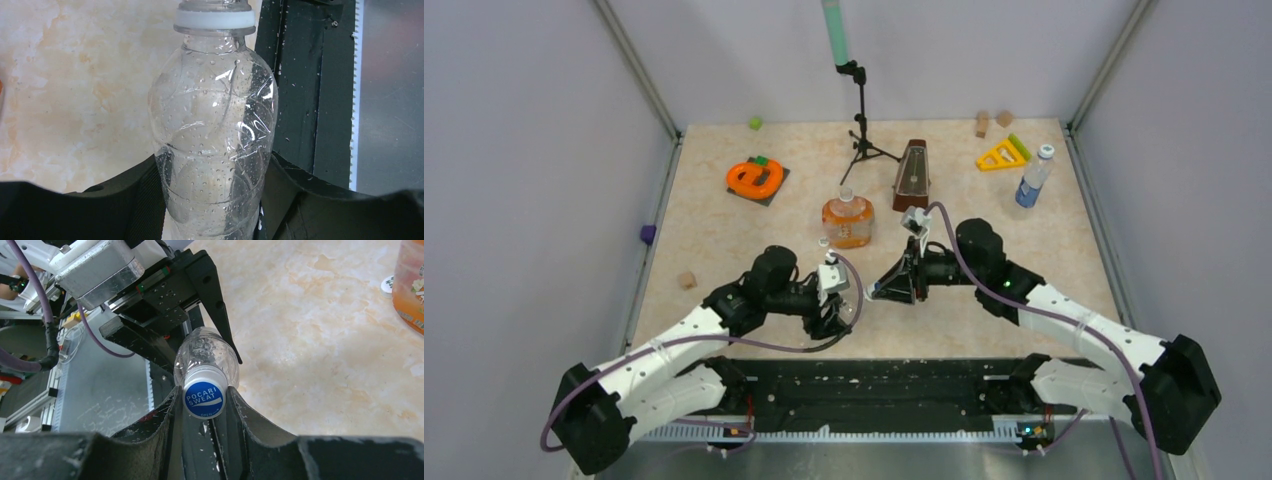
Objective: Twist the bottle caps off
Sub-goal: Unscrew the bottle cap from the plastic bottle.
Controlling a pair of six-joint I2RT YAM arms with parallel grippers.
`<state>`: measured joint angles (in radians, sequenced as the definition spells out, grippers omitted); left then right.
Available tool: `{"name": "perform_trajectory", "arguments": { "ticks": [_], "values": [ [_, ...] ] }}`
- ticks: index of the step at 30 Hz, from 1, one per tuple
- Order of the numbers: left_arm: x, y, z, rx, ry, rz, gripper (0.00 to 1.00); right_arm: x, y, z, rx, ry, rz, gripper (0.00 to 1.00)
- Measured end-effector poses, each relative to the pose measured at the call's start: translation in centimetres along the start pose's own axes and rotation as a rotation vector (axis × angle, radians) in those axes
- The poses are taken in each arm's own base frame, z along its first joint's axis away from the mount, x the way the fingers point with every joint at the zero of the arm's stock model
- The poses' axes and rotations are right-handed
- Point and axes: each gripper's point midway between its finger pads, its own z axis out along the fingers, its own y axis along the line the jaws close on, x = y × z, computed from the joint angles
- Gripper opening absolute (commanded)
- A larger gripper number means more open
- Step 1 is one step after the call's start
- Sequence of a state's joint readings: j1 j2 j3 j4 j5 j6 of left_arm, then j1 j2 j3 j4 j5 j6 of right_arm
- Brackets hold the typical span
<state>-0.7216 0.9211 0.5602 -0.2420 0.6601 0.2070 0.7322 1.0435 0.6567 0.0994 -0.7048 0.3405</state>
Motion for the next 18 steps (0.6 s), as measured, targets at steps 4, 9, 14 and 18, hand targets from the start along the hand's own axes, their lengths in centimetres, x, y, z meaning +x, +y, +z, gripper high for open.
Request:
{"name": "perform_trajectory", "arguments": {
  "ticks": [4,9,14,18],
  "values": [
    [-0.1,0.2,0.0,-0.012,-0.01,0.002,0.0,-0.2,0.0,0.0,-0.003,-0.007,-0.012,0.0],
    [-0.4,0.2,-0.1,-0.022,-0.022,-0.002,0.0,-0.5,0.1,0.1,-0.008,-0.019,-0.024,0.24],
    [-0.5,1.0,0.1,-0.059,-0.037,0.019,0.0,-0.7,-0.2,0.0,0.014,-0.028,-0.026,0.47],
    [-2.4,2.3,0.2,-0.117,-0.103,0.073,0.0,-0.2,-0.1,-0.2,0.033,-0.015,0.003,0.63]
  ]
}}
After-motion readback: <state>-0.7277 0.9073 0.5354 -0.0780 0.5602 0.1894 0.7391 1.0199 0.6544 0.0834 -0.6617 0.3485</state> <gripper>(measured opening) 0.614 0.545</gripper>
